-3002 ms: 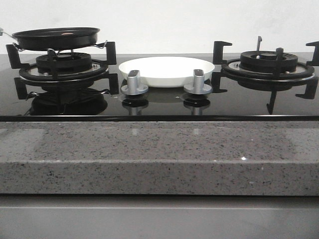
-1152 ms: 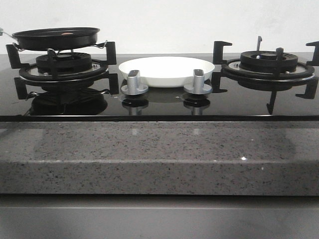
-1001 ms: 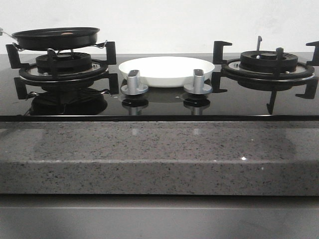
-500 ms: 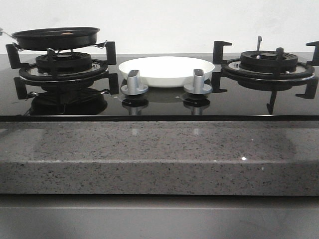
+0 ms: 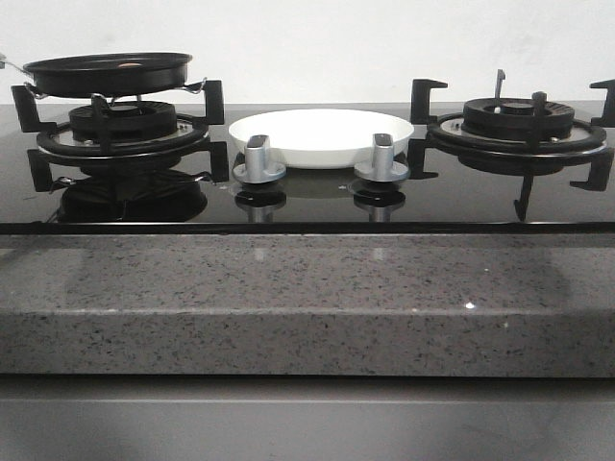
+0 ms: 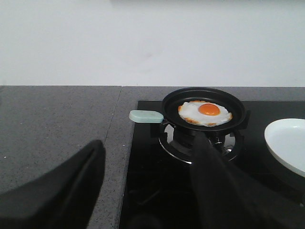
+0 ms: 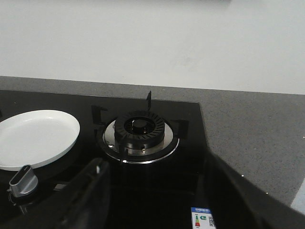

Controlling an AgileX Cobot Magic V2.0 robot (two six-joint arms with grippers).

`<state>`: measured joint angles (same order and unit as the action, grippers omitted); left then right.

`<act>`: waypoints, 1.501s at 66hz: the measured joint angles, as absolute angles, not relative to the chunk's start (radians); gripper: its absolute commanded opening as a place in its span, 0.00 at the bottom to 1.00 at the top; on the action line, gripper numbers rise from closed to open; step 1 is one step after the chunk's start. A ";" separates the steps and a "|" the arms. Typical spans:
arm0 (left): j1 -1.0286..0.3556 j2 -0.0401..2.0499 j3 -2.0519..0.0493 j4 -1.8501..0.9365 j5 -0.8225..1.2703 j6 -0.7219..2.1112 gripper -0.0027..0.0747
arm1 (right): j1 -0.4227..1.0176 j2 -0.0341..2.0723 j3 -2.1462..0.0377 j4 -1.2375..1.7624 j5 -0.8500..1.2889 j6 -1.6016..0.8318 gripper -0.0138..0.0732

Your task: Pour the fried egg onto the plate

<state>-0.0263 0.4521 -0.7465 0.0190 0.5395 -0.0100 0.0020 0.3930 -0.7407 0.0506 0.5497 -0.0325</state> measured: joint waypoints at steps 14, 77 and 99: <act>-0.026 0.452 -0.746 0.019 0.539 -0.010 0.63 | 0.002 0.393 -0.741 0.051 0.550 -0.032 0.73; -0.026 0.452 -0.746 0.019 0.539 -0.010 0.63 | 0.117 1.117 -1.233 0.471 0.937 -0.345 0.73; -0.026 0.452 -0.746 0.019 0.539 -0.010 0.63 | 0.236 1.458 -1.495 0.365 1.029 -0.227 0.73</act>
